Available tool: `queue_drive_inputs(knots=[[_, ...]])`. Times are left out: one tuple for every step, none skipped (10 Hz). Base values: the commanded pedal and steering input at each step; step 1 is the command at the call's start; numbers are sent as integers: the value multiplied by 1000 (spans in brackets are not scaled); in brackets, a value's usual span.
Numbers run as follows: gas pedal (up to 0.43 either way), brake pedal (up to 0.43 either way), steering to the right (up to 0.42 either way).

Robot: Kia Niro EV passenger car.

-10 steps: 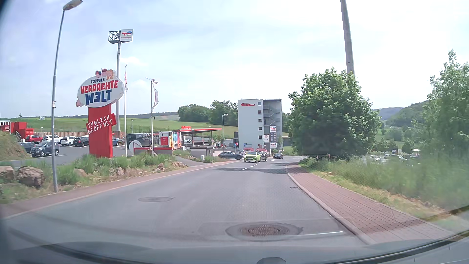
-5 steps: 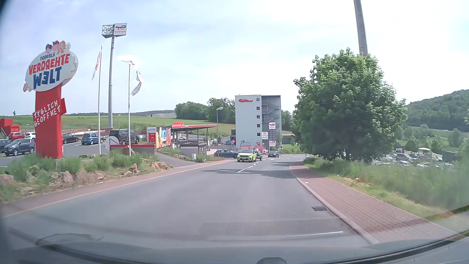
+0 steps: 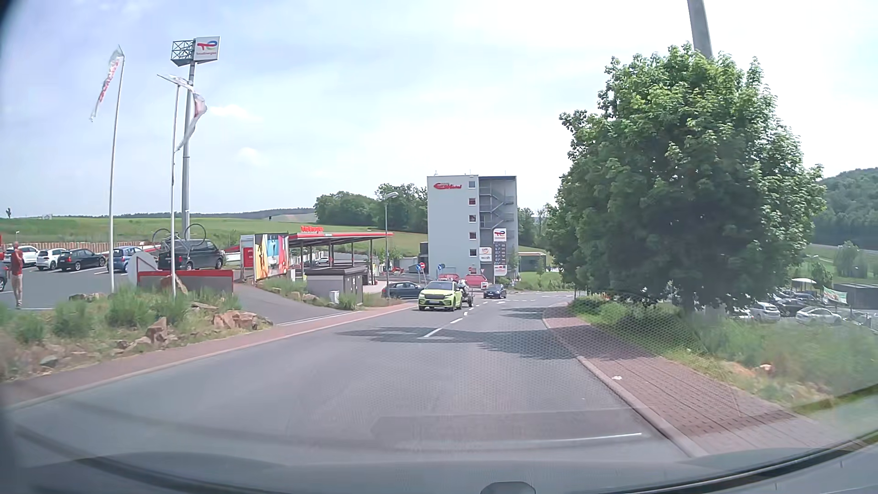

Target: Follow the waypoints while adhering to traffic rules and regulations

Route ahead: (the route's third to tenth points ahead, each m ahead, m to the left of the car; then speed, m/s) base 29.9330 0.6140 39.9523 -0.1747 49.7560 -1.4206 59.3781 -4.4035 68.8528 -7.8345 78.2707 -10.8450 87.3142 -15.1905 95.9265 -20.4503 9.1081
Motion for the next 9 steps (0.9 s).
queue_drive_inputs(knots=[[0, 0, 24], [0, 0, 24], [0, 0, 25], [0, 0, 25], [0, 0, 24], [0, 0, 24], [0, 0, 23], [0, 0, 18], [0, 0, 14]])
